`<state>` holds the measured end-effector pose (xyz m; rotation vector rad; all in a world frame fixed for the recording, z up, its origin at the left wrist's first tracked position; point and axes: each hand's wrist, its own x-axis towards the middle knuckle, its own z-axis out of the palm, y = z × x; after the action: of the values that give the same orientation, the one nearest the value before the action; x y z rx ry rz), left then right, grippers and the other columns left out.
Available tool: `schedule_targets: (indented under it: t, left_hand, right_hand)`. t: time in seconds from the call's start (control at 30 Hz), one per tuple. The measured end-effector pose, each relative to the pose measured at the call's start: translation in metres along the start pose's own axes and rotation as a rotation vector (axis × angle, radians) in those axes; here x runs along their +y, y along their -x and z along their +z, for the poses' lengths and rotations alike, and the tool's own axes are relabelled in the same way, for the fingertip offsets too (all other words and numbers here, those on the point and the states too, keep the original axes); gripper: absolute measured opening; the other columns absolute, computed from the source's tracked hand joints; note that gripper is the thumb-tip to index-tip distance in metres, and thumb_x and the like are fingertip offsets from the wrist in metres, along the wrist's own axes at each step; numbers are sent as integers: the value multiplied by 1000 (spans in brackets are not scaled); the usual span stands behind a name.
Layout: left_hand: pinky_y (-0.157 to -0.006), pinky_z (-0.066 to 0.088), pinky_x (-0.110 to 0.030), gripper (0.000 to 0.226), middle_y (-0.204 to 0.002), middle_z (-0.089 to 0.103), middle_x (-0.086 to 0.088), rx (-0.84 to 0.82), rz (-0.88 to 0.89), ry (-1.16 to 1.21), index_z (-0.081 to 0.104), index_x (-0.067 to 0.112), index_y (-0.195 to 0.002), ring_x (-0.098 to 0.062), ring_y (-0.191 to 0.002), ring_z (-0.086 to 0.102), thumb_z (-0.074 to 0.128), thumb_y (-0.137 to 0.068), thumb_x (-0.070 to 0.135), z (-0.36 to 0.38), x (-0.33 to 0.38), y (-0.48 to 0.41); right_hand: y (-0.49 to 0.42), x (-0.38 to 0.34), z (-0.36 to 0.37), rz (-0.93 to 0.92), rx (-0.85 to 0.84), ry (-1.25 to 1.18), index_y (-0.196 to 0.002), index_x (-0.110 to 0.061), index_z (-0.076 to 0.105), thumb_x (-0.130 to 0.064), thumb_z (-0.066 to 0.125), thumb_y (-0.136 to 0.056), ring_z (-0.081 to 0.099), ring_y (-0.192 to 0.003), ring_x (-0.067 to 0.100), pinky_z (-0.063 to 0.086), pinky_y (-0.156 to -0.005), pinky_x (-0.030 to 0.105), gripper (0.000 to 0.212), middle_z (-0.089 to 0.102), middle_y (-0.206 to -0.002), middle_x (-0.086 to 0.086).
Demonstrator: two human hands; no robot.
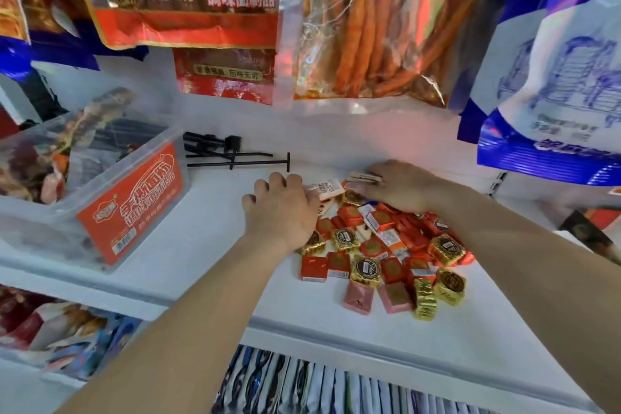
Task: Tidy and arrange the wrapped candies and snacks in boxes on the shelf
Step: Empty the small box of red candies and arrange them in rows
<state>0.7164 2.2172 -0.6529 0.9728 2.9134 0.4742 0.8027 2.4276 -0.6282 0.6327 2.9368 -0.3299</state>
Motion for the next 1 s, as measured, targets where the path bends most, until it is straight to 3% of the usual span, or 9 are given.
schedule_targets:
  t: [0.07,0.13,0.3,0.4,0.5,0.73,0.83,0.93,1.0]
  left_hand:
    - [-102,32,-50,65,-143,40,-9,-70,18,-31,41,23,-143,-33,-130,35,26,-96,65,-5,3,-2]
    - [-102,33,-50,71,-143,39,-9,-122,25,-64,40,24,-143,-33,-131,35,36,-91,72,-10,5,-5]
    - [-99,45,-44,63,-130,47,-10,-252,-3,92,46,21,-137,-32,-119,48,59,-89,60,-14,10,-13]
    - [-88,50,-37,52,-118,49,-8,-271,-1,165,49,15,-126,-28,-110,55,65,-89,49,-18,15,-11]
    - [-72,44,-30,35,-99,51,-3,-274,31,180,45,18,-104,-21,-91,53,71,-89,37,-24,19,-9]
    - [-65,40,-30,35,-89,52,-2,-250,25,90,47,12,-110,-22,-87,54,71,-88,23,-27,17,-12]
    - [-66,39,-29,32,-95,52,-6,-241,19,79,48,6,-117,-22,-87,52,64,-92,18,-31,6,-15]
    - [-64,42,-29,30,-94,55,-5,-261,14,156,50,6,-116,-23,-89,54,64,-92,19,-36,-10,-18]
    - [-72,46,-31,29,-102,62,-10,-265,13,282,54,6,-115,-25,-91,58,65,-91,19,-38,-20,-17]
  right_hand:
    - [2,0,2,-2,7,30,-144,-25,44,-71,45,-89,50,-122,27,42,-97,37,71,46,-141,6]
    - [2,2,3,-1,19,-11,-148,-26,40,-70,49,-88,49,-125,28,42,-102,39,74,44,-144,6]
    - [-4,2,2,-6,27,-186,-116,-30,59,-62,64,-85,60,-93,13,47,-79,33,45,65,-110,-4]
    - [-5,-1,0,-17,16,-176,-111,-29,63,-59,64,-86,61,-90,13,45,-73,31,39,66,-103,-5]
    - [-6,1,1,-9,21,-170,-114,-31,61,-60,63,-86,59,-93,13,44,-75,31,40,64,-106,-6]
    - [0,9,7,-39,175,-281,-124,-33,54,-54,73,-81,58,-96,12,45,-75,27,51,61,-112,-8]
    - [4,10,9,-58,250,-321,-126,-29,55,-47,75,-81,58,-94,11,41,-69,18,53,62,-111,-8]
    - [7,9,10,-73,306,-342,-122,-28,60,-47,76,-81,59,-93,9,40,-68,16,48,65,-110,-7]
    - [9,6,9,-70,352,-387,-115,-30,63,-44,77,-80,59,-90,4,41,-67,16,40,66,-106,-8]
